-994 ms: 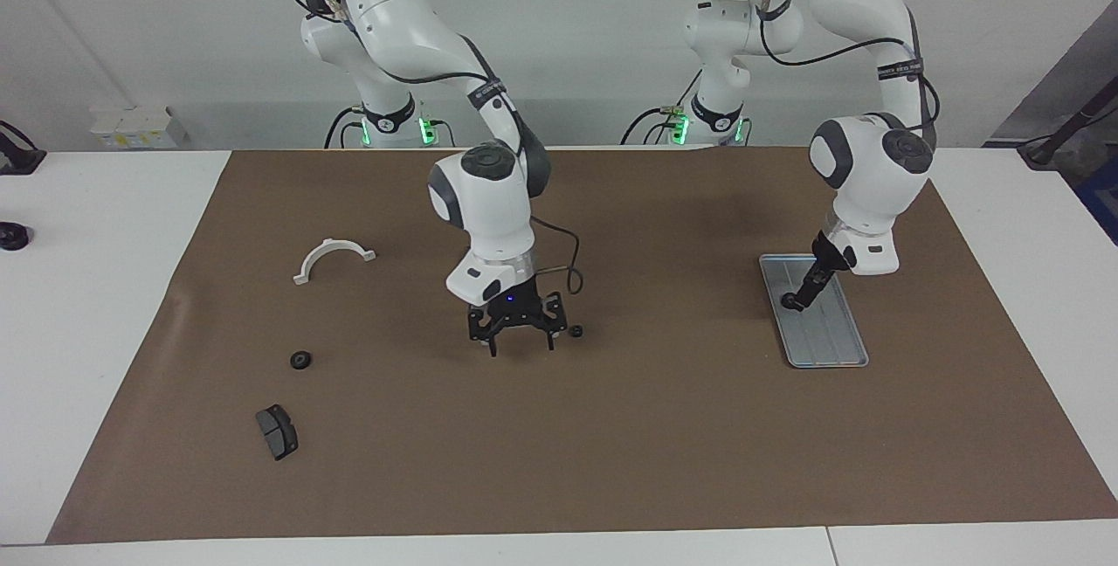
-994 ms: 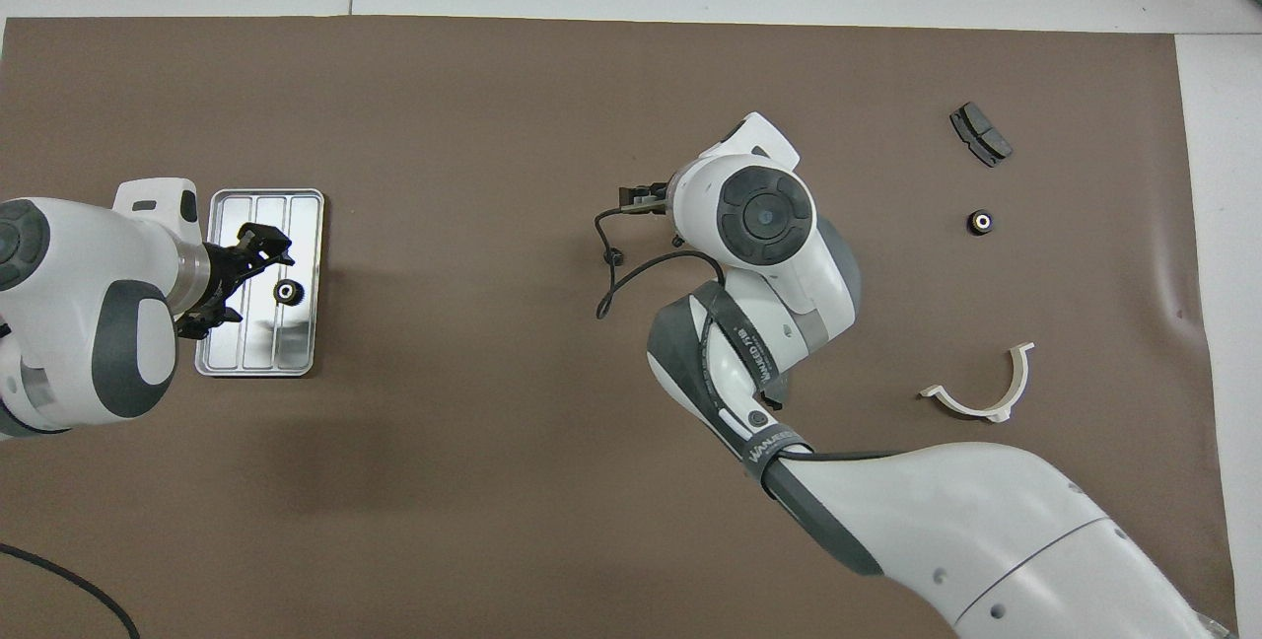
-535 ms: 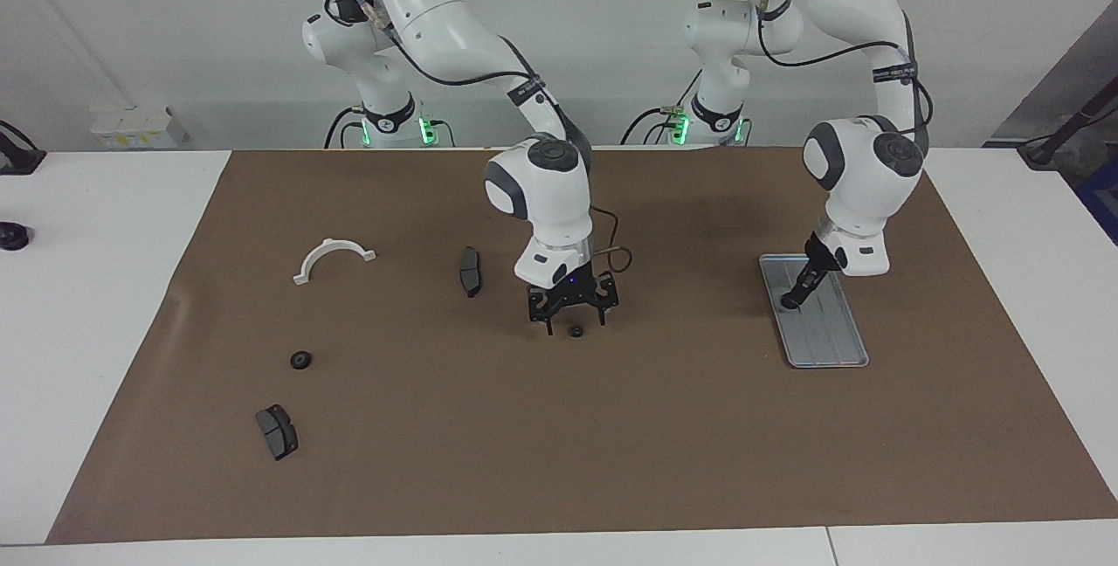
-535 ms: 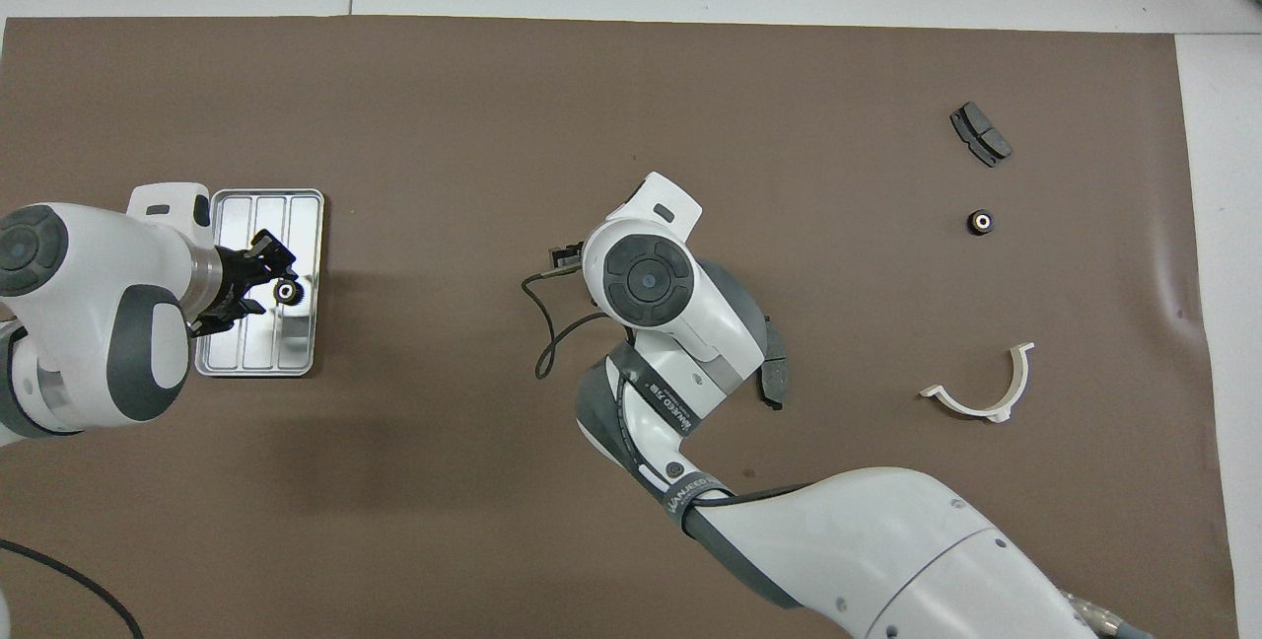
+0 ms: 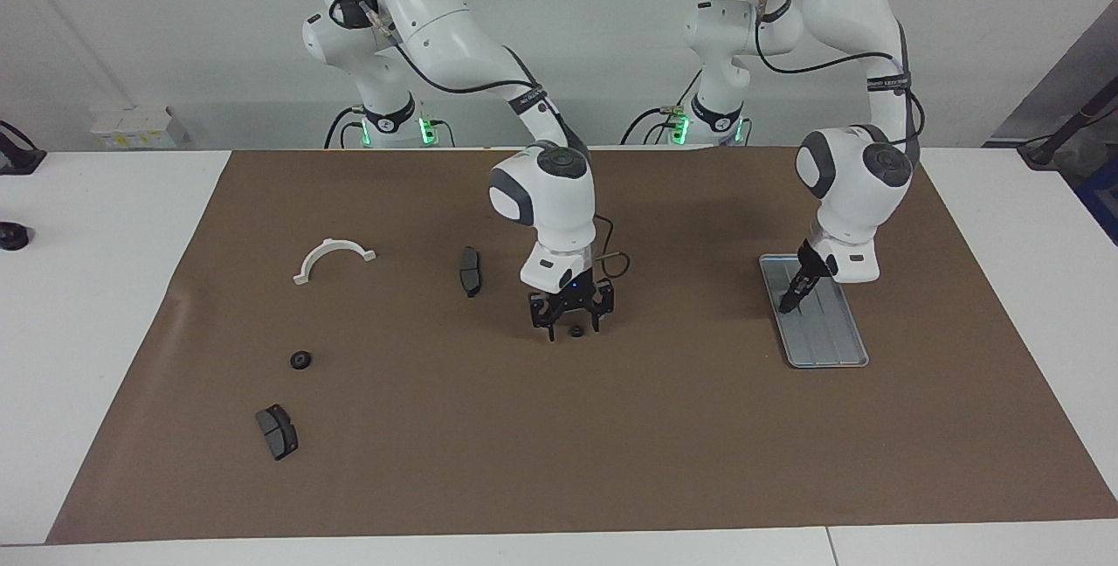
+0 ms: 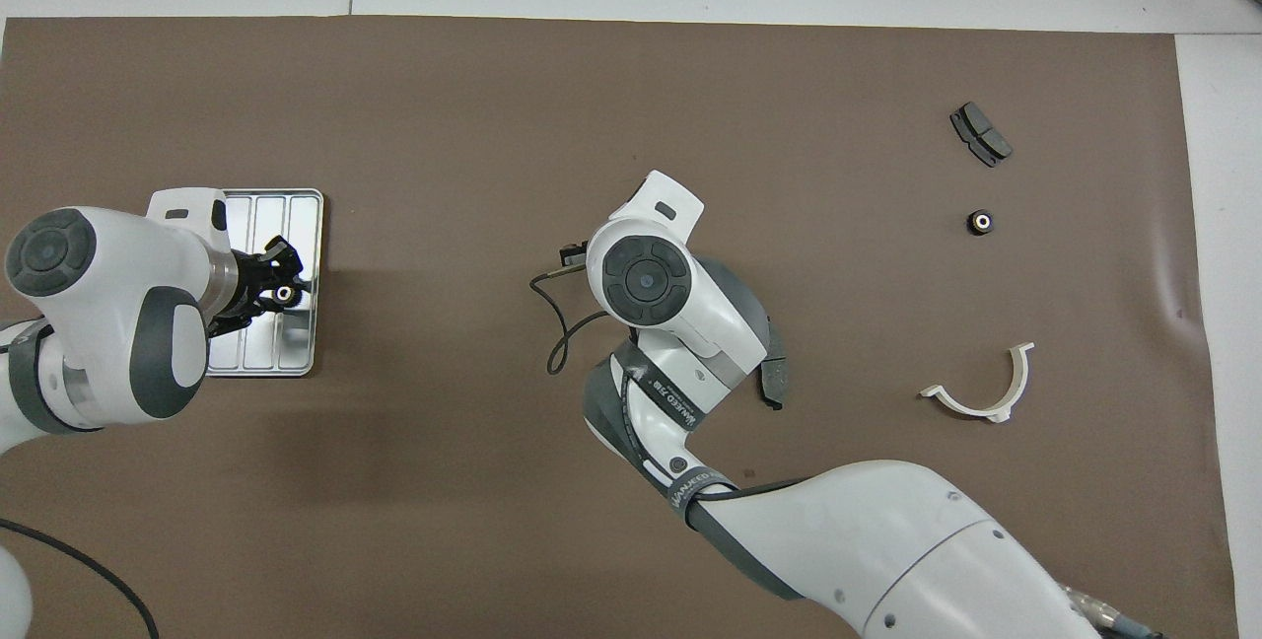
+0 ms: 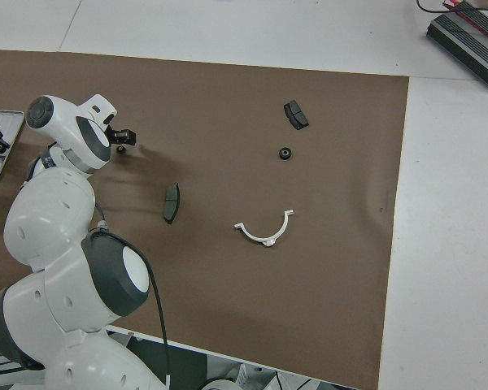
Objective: Place bearing gear from tray to pile
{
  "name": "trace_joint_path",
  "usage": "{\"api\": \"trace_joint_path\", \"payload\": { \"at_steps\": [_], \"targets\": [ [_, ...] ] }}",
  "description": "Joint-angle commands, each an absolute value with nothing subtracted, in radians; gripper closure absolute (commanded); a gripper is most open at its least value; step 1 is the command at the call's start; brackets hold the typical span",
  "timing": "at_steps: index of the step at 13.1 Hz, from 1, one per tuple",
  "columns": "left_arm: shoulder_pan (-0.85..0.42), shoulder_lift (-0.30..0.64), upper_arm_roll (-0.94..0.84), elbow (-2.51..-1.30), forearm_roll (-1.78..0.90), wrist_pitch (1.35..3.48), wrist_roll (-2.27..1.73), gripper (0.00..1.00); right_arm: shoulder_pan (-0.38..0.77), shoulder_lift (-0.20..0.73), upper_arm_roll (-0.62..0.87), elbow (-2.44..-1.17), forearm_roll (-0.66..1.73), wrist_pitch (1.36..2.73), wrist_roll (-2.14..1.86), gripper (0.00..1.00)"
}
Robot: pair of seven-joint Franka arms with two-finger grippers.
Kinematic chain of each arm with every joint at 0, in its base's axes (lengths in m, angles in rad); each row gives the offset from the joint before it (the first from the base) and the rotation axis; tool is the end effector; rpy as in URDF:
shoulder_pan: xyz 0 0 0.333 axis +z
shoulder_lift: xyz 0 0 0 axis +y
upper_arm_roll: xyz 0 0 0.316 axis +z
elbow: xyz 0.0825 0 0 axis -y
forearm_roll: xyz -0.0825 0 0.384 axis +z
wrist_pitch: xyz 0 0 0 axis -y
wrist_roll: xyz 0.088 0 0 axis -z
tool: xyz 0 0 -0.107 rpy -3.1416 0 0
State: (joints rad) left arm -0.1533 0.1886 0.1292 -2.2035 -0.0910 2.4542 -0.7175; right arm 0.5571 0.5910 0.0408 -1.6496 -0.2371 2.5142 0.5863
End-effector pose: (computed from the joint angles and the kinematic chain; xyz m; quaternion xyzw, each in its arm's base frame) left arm 0.5566 -0.0139 0.3026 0.9282 0.3701 0.0235 0.0284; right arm 0.5883 0.3981 0.2966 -0.9843 -0.0861 -0.1528 0.0170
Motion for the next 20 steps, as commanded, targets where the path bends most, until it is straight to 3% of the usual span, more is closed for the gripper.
{"api": "trace_joint_path", "payload": {
  "at_steps": [1,3,11,13,18,20],
  "targets": [
    [-0.161,0.190,0.138,-2.209,-0.072,2.490,-0.727,1.00,0.558,0.601,0.046,-1.651,-0.261,2.523,0.632,0.36],
    [-0.153,0.187,0.140,-2.163,-0.071,2.439,-0.719,1.00,0.563,0.600,0.046,-1.655,-0.262,2.523,0.649,0.41],
    [-0.170,0.161,0.130,-1.789,-0.066,1.901,-0.709,1.00,0.565,0.595,0.046,-1.672,-0.261,2.520,0.690,0.63],
    [-0.195,0.161,0.130,-1.784,-0.066,1.887,-0.710,1.00,0.565,0.595,0.046,-1.678,-0.261,2.522,0.690,0.66],
    [-0.198,0.160,0.127,-1.766,-0.066,1.872,-0.709,1.00,0.563,0.595,0.046,-1.671,-0.261,2.522,0.690,0.86],
    [-0.202,0.170,0.121,-1.703,-0.058,1.811,-0.707,1.00,0.548,0.594,0.046,-1.657,-0.264,2.516,0.687,0.87]
  ]
}}
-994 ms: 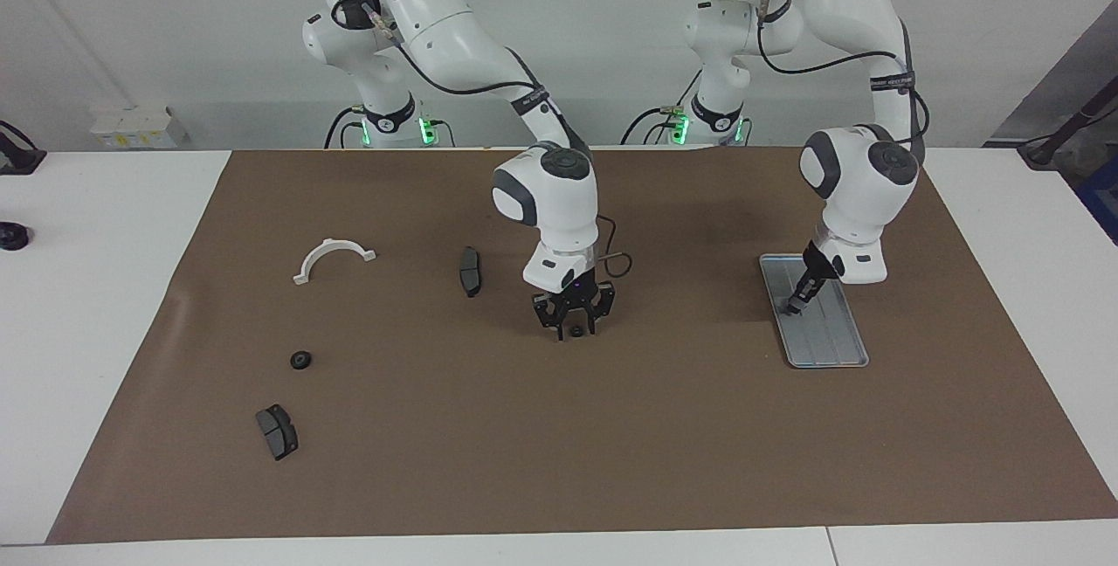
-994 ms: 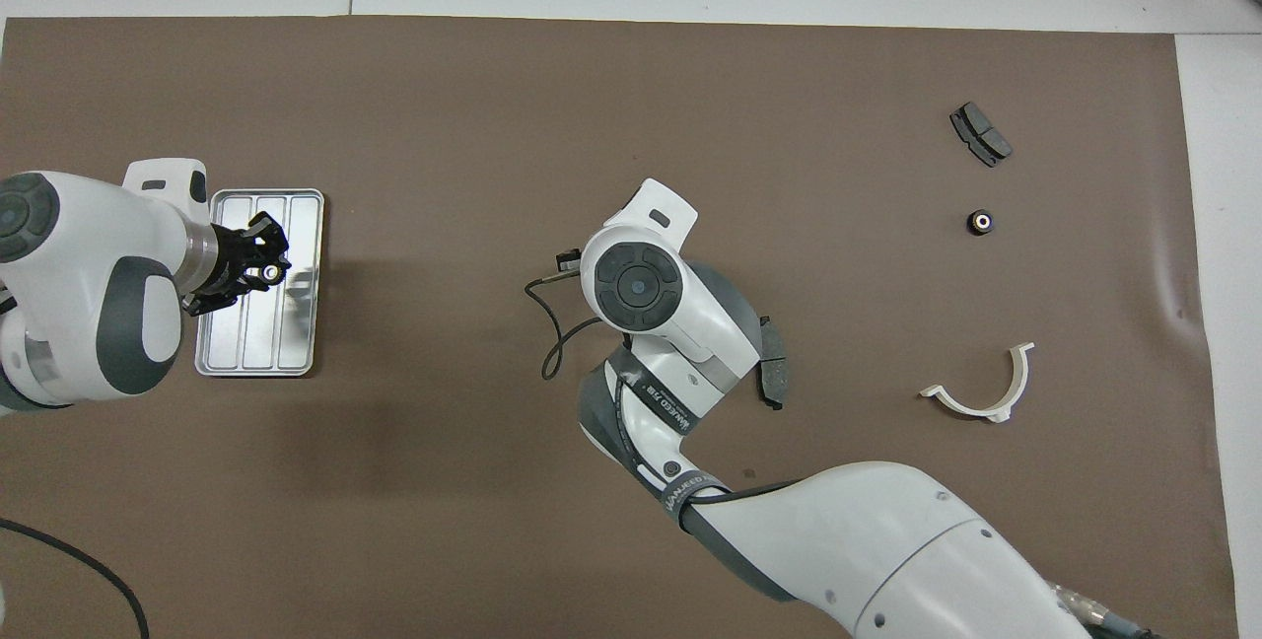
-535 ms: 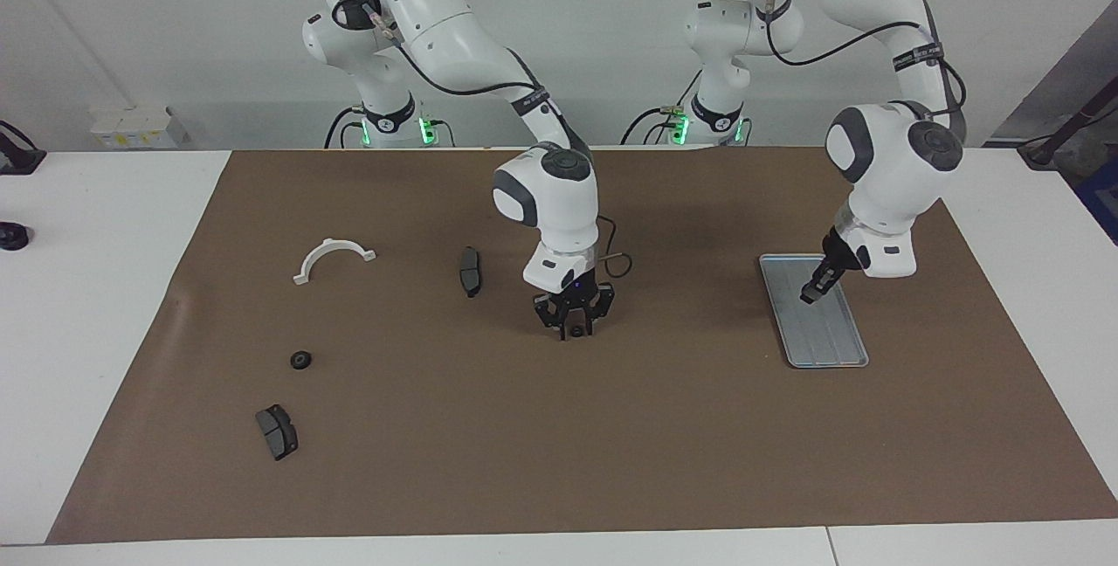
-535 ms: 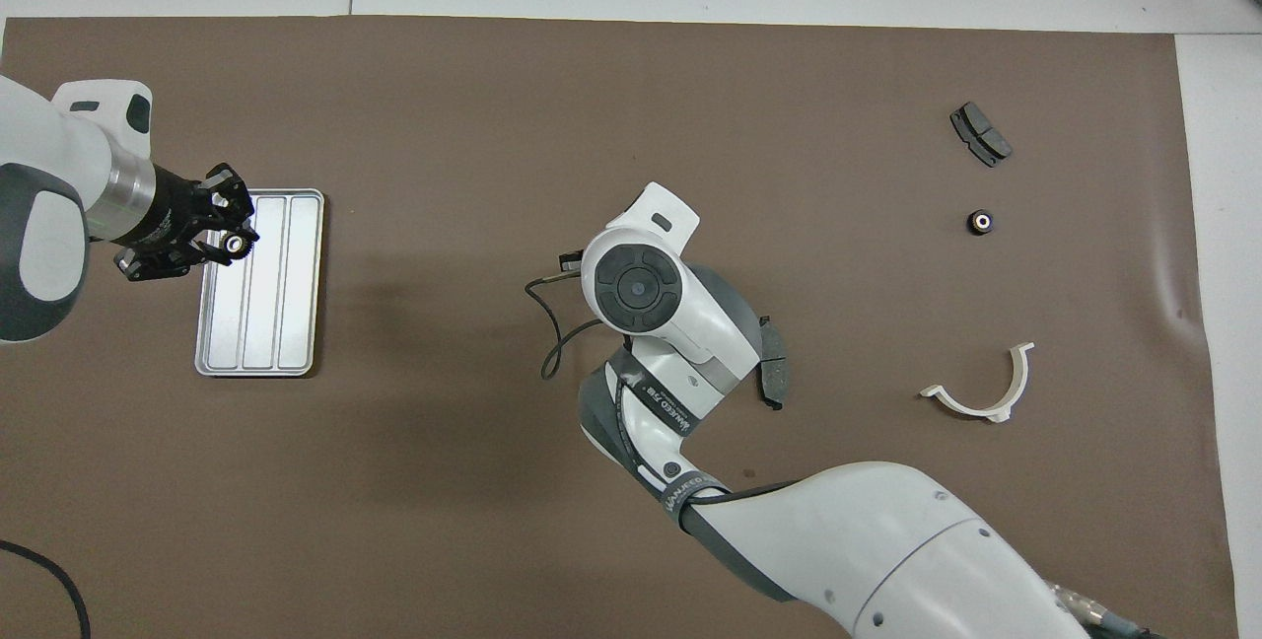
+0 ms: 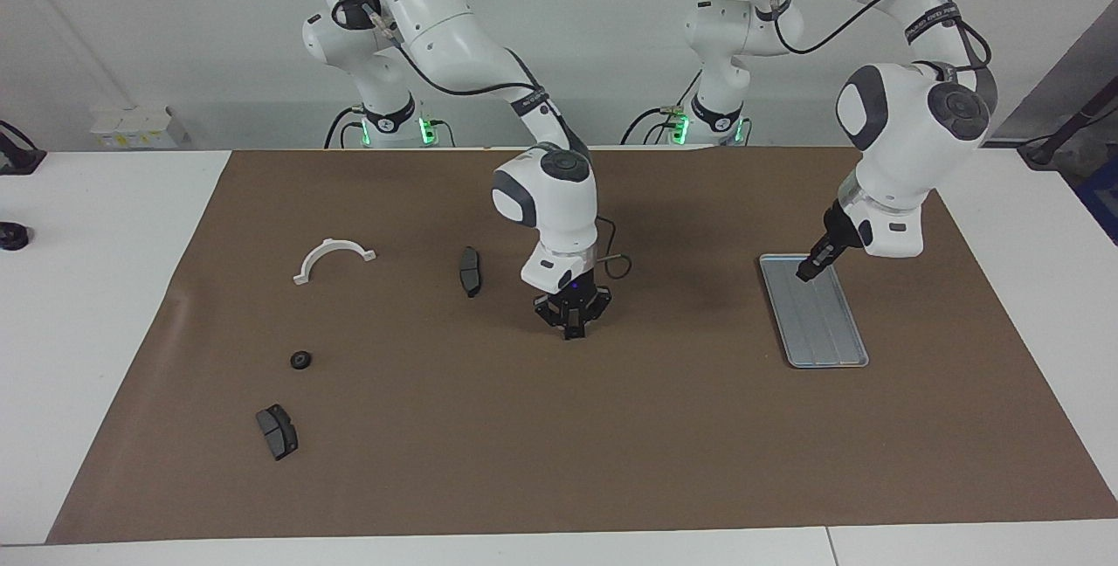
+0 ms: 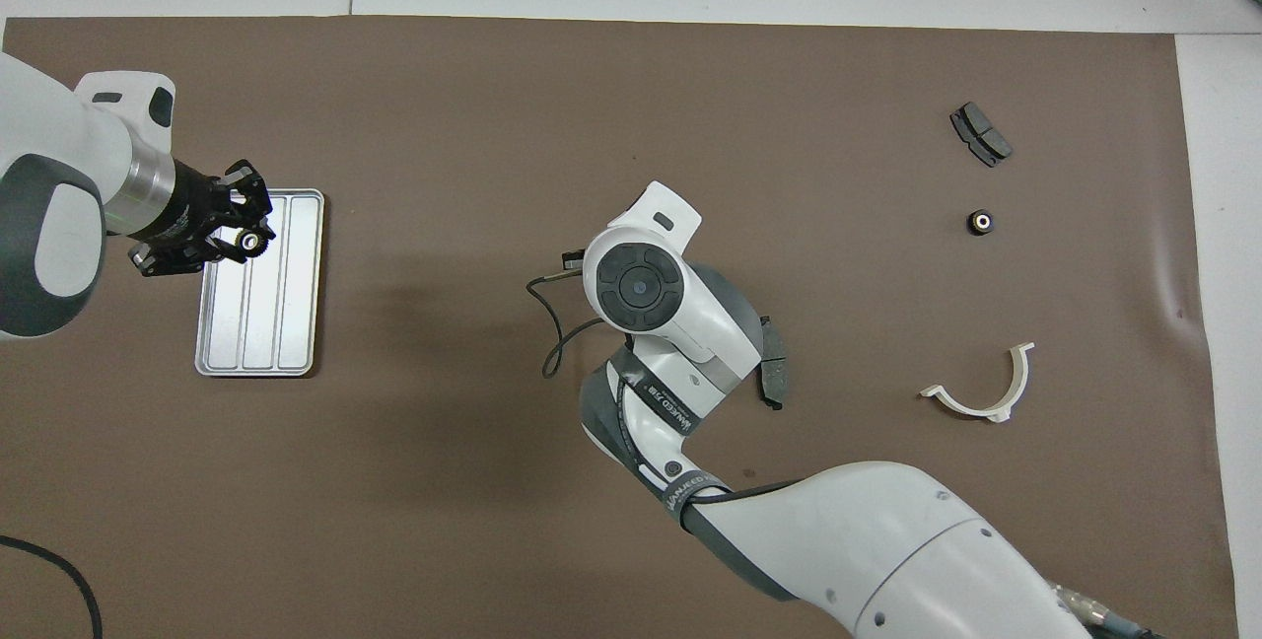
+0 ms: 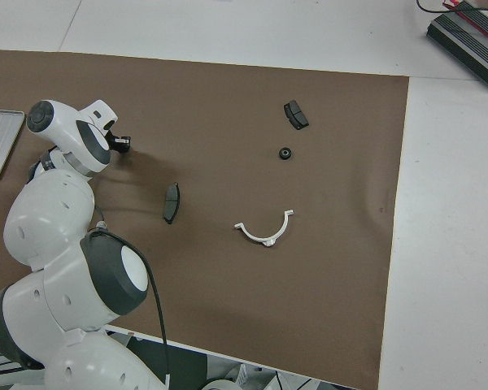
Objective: Place bearing gear from tray to pile
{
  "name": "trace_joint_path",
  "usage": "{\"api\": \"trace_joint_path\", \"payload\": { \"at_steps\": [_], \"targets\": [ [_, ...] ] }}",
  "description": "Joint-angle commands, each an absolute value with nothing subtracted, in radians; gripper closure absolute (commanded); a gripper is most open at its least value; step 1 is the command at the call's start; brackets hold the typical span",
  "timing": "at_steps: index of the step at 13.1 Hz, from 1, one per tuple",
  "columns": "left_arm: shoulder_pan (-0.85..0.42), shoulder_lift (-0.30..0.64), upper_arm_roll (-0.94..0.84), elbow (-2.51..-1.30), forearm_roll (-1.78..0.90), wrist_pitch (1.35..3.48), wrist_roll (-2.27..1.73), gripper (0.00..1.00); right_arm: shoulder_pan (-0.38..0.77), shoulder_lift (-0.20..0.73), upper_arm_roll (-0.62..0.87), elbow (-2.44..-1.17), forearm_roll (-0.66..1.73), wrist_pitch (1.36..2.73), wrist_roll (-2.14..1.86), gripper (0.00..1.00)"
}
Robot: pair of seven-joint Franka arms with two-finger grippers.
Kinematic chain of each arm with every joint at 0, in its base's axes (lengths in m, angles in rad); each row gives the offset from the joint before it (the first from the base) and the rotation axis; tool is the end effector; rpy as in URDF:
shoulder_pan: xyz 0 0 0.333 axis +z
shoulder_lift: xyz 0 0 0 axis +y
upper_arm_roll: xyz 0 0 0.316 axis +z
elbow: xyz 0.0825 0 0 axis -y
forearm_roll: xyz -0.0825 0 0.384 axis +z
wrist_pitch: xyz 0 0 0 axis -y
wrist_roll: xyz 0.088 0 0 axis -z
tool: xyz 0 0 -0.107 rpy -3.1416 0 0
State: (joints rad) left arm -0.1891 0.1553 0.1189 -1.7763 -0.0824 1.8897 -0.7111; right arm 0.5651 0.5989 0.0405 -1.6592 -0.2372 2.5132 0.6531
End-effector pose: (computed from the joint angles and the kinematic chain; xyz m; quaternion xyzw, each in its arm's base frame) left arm 0.6000 -0.0516 0.4642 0.9442 0.3273 -0.0301 0.0197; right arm 0.5828 0.4011 0.2864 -0.9877 -0.0577 -0.1443 0.0180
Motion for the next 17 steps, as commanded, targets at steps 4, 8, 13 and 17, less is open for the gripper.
{"api": "trace_joint_path", "payload": {
  "at_steps": [4,8,13,17],
  "targets": [
    [-0.262,0.206,0.115,-1.588,-0.043,1.723,-0.692,1.00,0.464,0.626,0.046,-1.580,-0.265,2.503,0.640,0.87],
    [-0.322,0.210,0.114,-1.597,-0.147,1.787,-0.689,1.00,0.324,0.675,0.048,-1.499,-0.256,2.507,0.490,0.87],
    [-0.541,0.241,0.114,-1.674,-0.155,2.029,-0.930,1.00,0.100,0.718,0.051,-1.441,-0.256,2.536,0.305,0.87],
    [-0.714,0.435,0.120,-1.622,-0.137,2.213,-1.135,1.00,0.006,0.739,0.051,-1.408,-0.213,2.568,0.209,0.86]
  ]
}}
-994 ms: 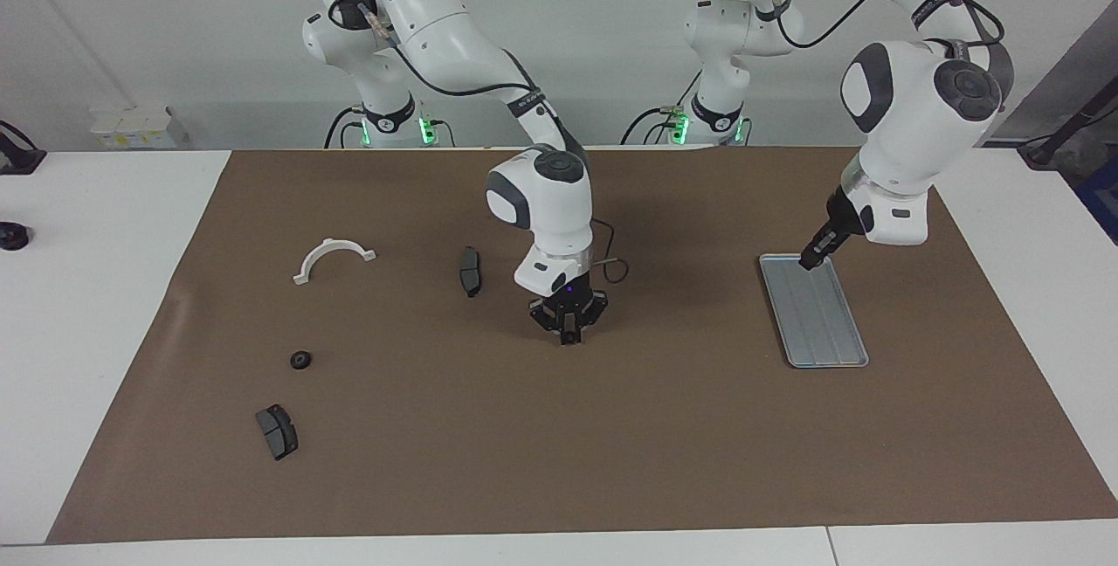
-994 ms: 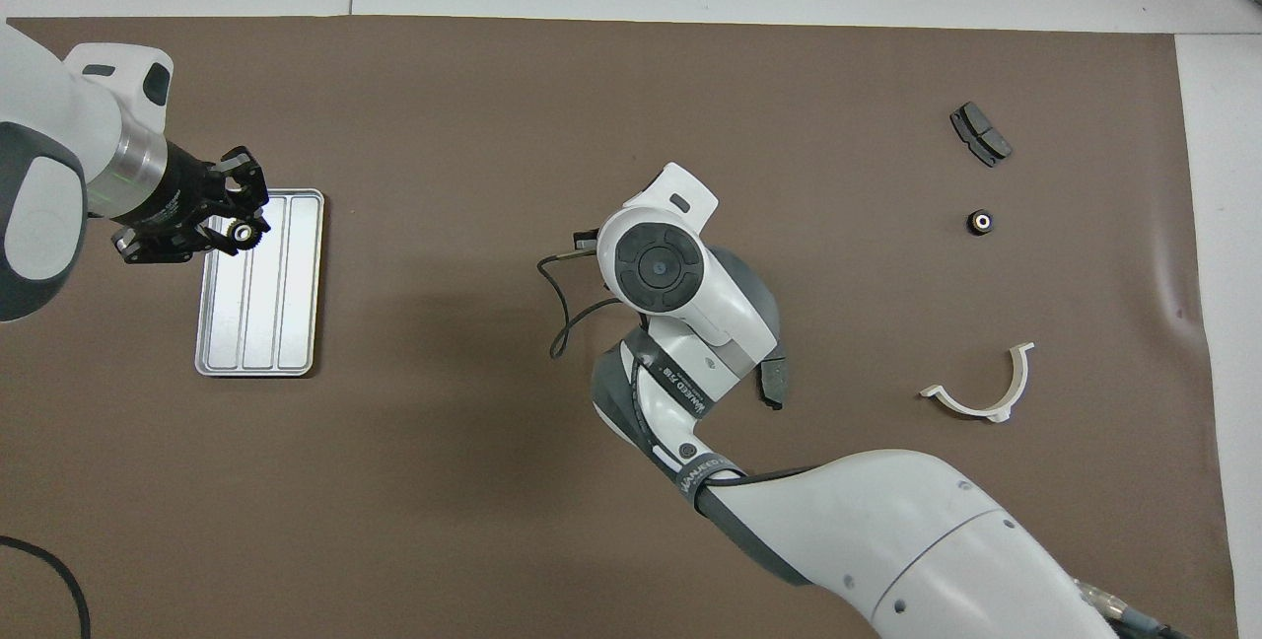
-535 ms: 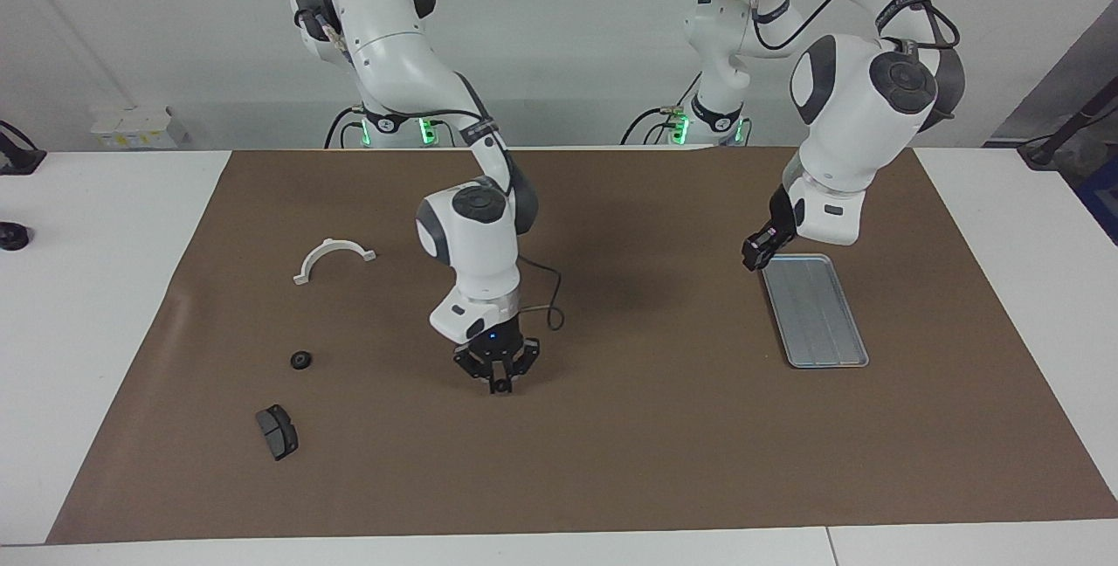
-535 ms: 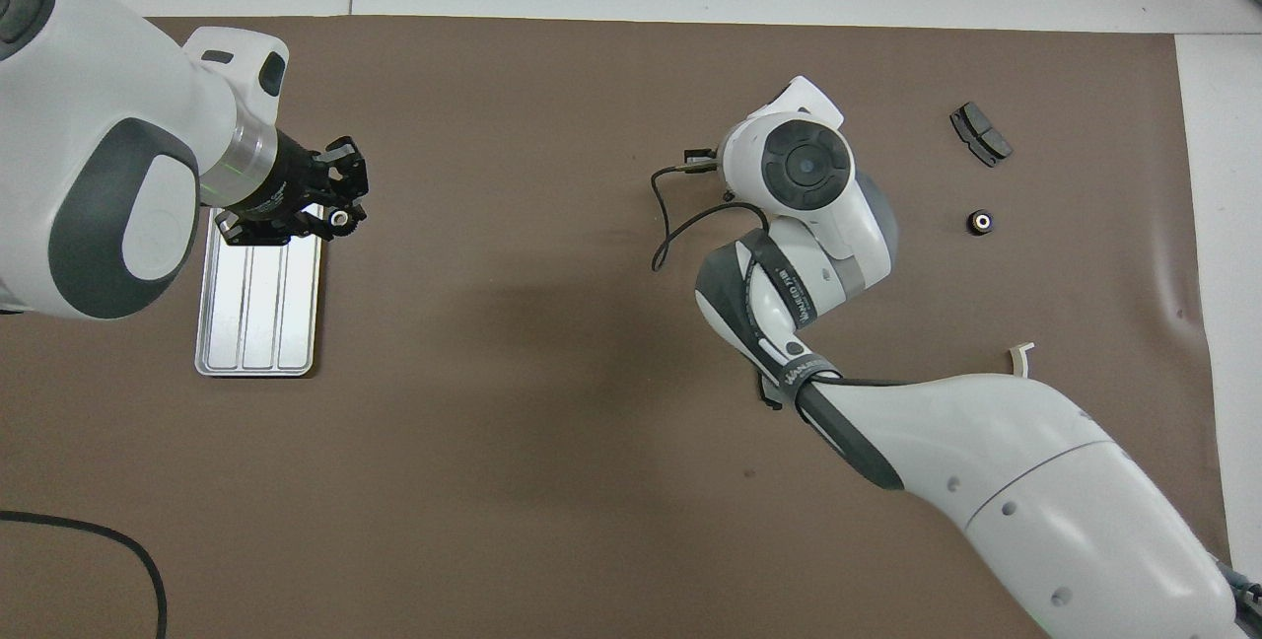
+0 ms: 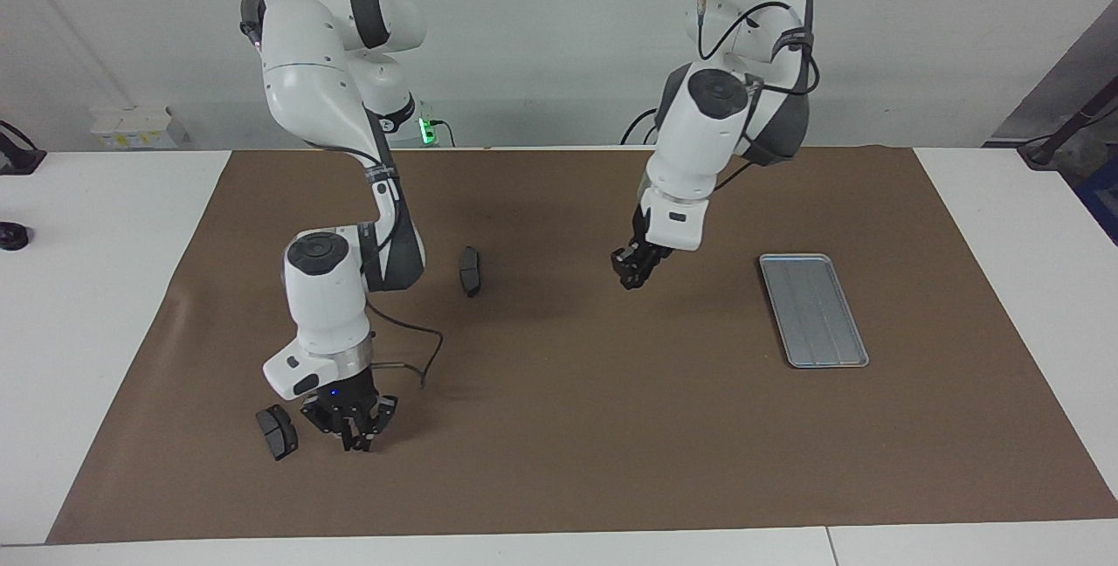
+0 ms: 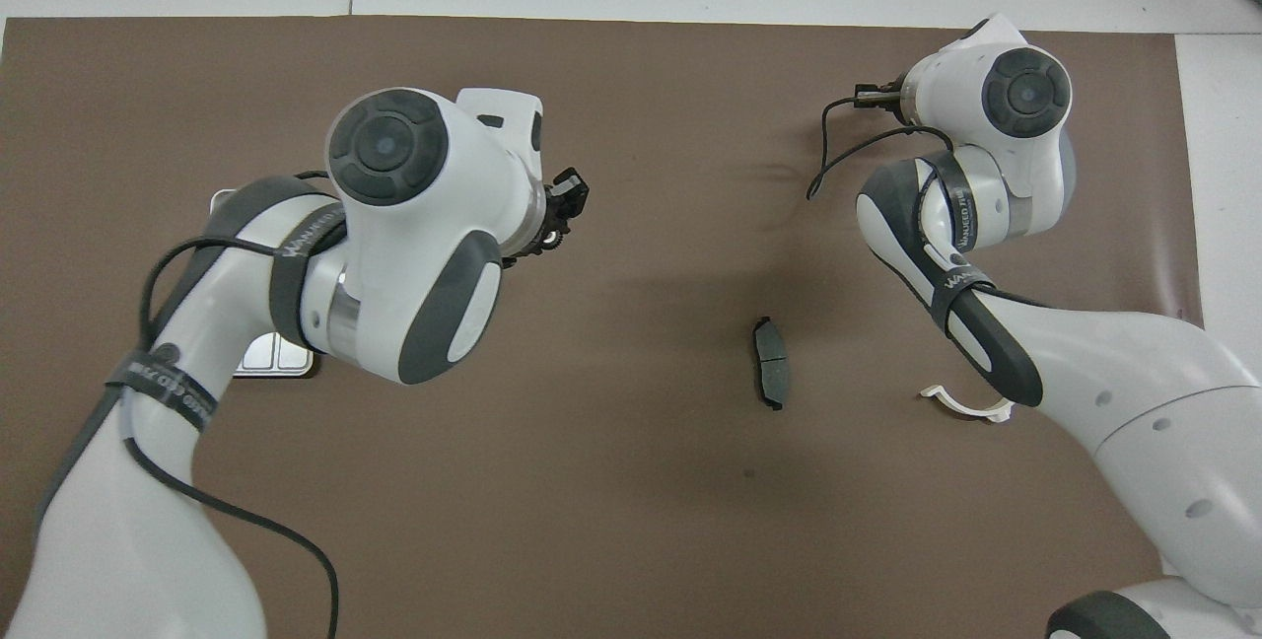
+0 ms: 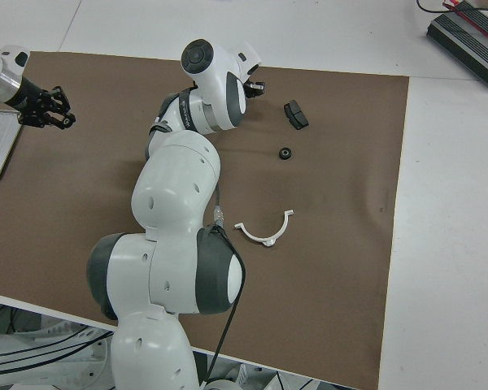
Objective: Place bearing gear from tray to pile
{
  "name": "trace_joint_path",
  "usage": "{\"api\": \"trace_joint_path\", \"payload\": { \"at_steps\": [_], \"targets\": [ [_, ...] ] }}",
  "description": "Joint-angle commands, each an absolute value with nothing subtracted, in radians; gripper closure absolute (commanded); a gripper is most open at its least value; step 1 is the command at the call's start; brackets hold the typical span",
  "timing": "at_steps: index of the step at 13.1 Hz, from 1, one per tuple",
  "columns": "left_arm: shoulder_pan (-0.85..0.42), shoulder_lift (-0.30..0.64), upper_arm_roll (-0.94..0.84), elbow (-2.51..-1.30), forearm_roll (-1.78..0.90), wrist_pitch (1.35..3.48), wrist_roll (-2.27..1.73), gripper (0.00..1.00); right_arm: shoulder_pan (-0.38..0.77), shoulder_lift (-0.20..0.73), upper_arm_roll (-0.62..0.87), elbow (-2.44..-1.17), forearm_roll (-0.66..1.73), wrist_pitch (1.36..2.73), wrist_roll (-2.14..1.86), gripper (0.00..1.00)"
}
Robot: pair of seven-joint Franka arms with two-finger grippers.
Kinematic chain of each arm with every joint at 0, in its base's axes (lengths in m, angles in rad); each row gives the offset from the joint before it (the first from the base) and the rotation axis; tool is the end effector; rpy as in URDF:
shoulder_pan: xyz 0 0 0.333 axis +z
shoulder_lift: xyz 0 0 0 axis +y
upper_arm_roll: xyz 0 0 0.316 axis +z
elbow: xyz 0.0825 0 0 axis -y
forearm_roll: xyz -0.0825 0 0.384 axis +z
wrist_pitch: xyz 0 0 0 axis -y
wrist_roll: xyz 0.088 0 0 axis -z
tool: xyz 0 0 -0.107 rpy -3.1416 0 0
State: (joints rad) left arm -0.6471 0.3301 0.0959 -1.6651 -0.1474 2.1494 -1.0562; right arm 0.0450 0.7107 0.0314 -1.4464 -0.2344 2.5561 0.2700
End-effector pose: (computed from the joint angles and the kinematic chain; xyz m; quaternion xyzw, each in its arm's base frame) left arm 0.5623 -0.3604 0.4312 0.9558 0.2792 0.0186 0.0904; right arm 0.7546 0.0558 0.3105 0.9774 -0.0176 0.2072 0.0383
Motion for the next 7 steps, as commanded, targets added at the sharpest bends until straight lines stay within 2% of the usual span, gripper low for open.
{"api": "trace_joint_path", "payload": {
  "at_steps": [1,2,3,4,5,6,7],
  "targets": [
    [-0.736,0.487,0.118,-1.594,-0.106,2.265,-1.194,1.00,-0.001,0.739,0.049,-1.408,-0.210,2.568,0.206,0.86],
    [-0.736,0.494,0.115,-1.598,-0.100,2.310,-1.207,1.00,-0.003,0.739,0.049,-1.408,-0.203,2.568,0.207,0.78],
    [-0.736,0.498,0.114,-1.600,-0.106,2.327,-1.207,1.00,-0.003,0.738,0.049,-1.408,-0.192,2.568,0.209,0.66],
    [-0.736,0.508,0.112,-1.604,-0.107,2.347,-1.207,1.00,-0.002,0.738,0.049,-1.408,-0.189,2.568,0.212,0.46],
    [-0.747,0.509,0.112,-1.639,-0.109,2.405,-1.209,1.00,0.002,0.738,0.049,-1.410,-0.189,2.566,0.213,0.20],
    [-0.752,0.509,0.112,-1.661,-0.115,2.455,-1.209,1.00,0.006,0.738,0.049,-1.408,-0.186,2.566,0.215,0.13],
    [-0.743,0.511,0.112,-1.663,-0.132,2.474,-1.209,1.00,0.014,0.738,0.049,-1.410,-0.173,2.566,0.216,0.12]
  ]
}}
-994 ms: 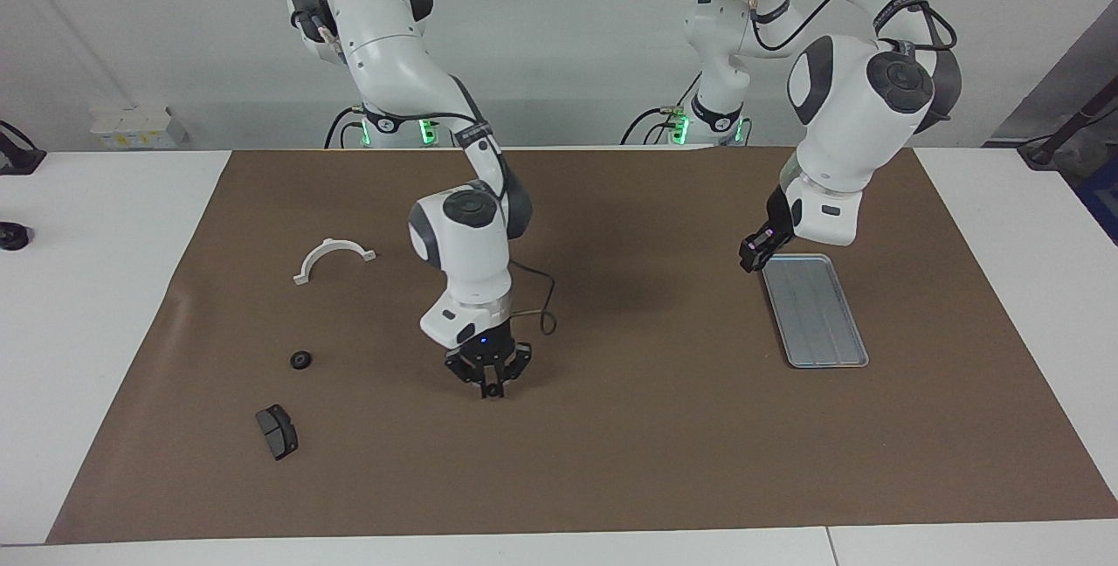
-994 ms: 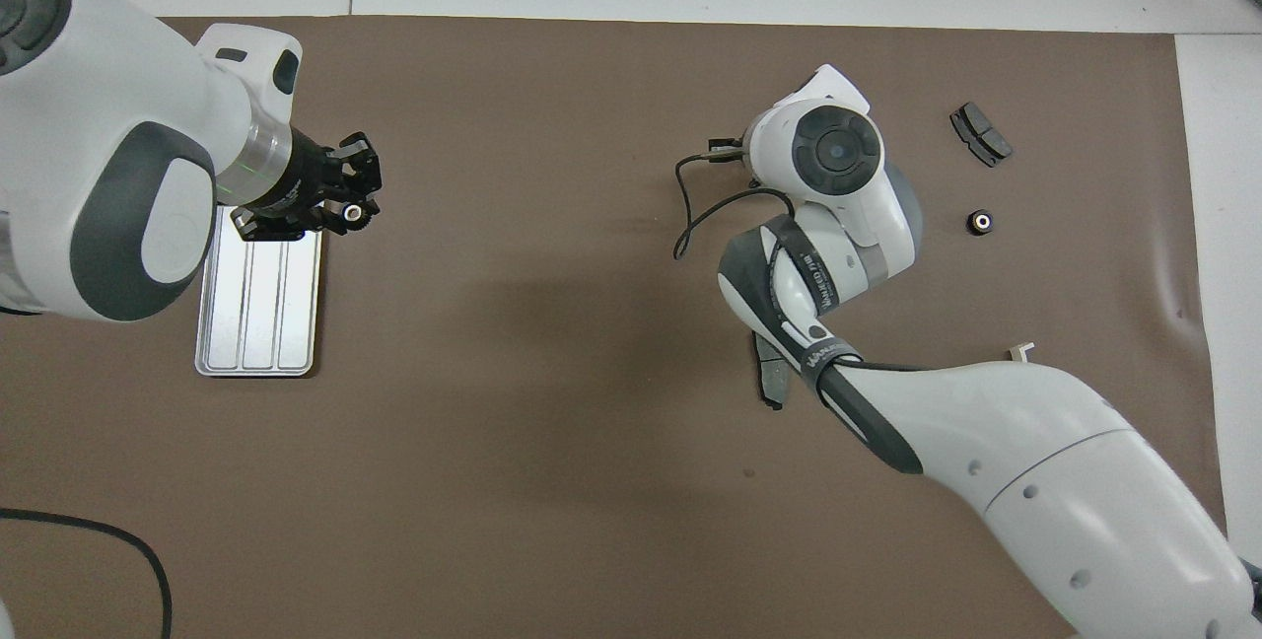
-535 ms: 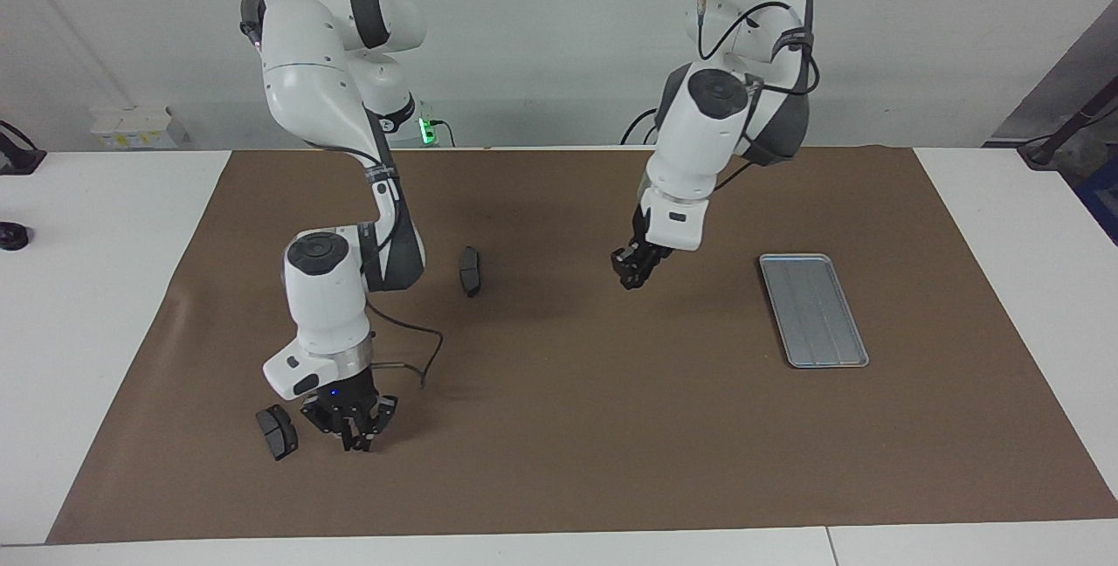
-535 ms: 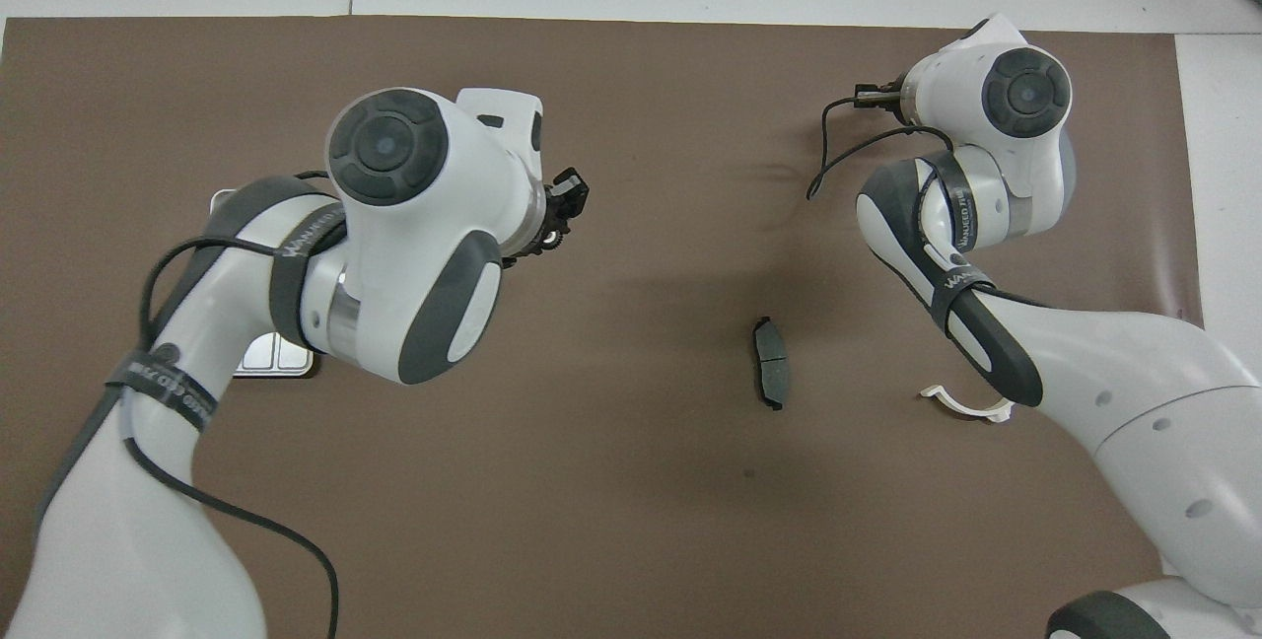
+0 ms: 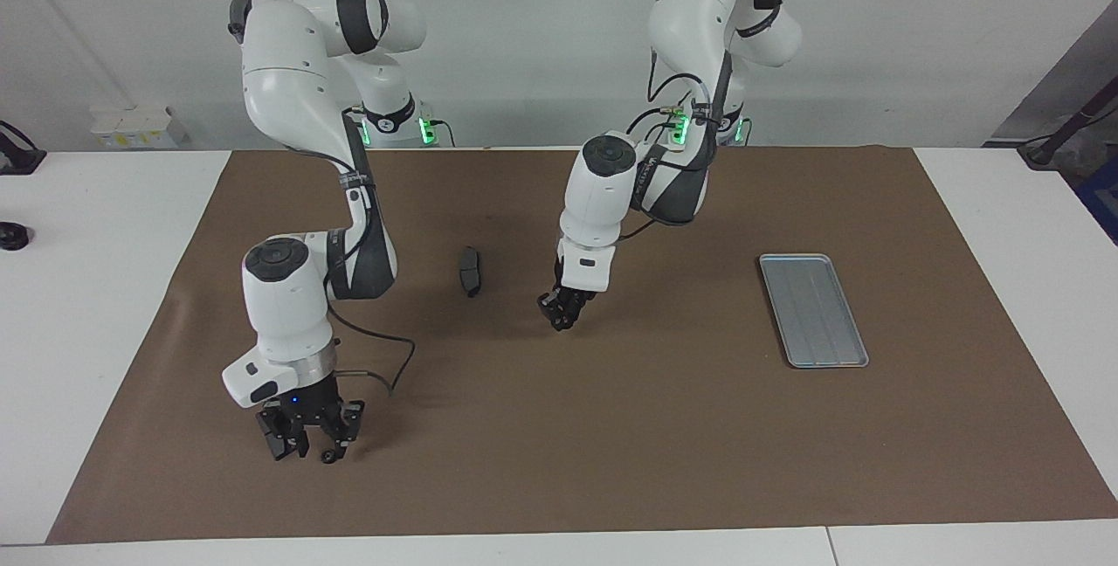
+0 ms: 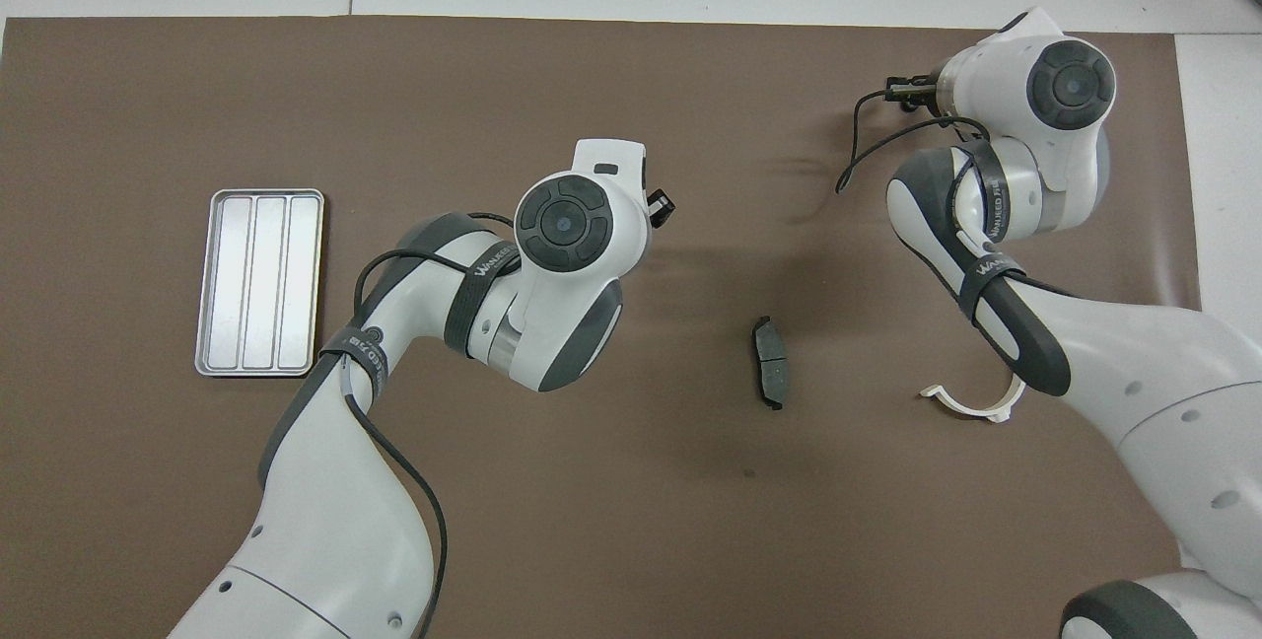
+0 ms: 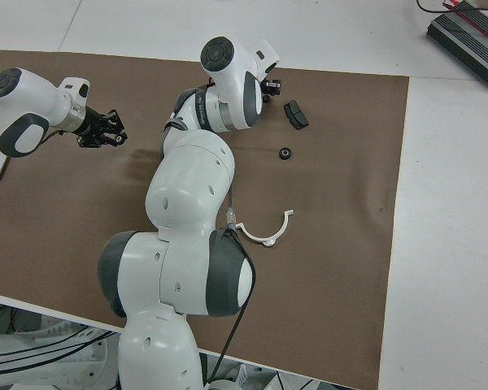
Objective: Place bearing gear from tray to pile
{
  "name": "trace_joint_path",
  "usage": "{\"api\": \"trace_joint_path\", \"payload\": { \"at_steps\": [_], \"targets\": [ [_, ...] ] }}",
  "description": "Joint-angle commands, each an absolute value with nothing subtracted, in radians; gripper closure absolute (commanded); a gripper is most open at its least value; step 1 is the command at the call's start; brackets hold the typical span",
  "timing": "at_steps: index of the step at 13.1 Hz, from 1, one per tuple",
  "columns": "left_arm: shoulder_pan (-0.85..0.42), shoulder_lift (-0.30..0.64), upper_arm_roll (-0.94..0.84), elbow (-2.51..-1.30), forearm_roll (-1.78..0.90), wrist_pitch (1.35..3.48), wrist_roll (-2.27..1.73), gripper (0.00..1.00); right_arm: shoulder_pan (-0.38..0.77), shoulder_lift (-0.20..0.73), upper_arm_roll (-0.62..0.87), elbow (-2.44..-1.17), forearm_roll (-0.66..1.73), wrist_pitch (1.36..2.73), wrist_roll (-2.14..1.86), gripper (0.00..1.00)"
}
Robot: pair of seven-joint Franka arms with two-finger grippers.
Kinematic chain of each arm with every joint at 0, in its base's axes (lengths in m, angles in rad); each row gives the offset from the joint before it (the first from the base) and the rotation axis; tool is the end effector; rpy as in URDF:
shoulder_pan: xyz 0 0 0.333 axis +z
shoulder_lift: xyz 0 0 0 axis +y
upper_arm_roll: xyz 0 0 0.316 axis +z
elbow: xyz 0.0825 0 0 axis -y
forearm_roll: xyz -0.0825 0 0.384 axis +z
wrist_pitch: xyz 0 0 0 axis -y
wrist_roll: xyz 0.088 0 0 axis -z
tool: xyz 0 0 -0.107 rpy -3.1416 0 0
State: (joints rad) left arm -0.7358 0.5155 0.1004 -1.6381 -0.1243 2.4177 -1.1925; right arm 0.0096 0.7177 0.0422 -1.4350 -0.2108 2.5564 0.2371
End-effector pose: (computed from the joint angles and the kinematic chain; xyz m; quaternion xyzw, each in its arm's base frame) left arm 0.5623 -0.4276 0.3460 0.9436 0.3021 0.0629 0.1198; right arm 0.7581 0.0350 0.3110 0.9775 -0.0241 0.2071 0.0326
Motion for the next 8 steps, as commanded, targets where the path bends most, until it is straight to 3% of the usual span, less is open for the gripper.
{"api": "trace_joint_path", "payload": {
  "at_steps": [1,3,5,8],
  "targets": [
    [-0.736,0.514,0.112,-1.677,-0.159,2.506,-1.209,1.00,0.020,0.738,0.051,-1.408,-0.160,2.566,0.219,0.12],
    [-0.735,0.517,0.112,-1.712,-0.167,2.575,-1.209,0.99,0.057,0.739,0.051,-1.408,-0.146,2.568,0.242,0.12],
    [-0.733,0.518,0.112,-1.715,-0.185,2.582,-1.226,0.91,0.103,0.738,0.049,-1.408,-0.146,2.568,0.290,0.12],
    [-0.738,0.517,0.112,-1.744,-0.189,2.600,-1.232,0.44,0.147,0.736,0.049,-1.408,-0.144,2.568,0.319,0.12]
  ]
}}
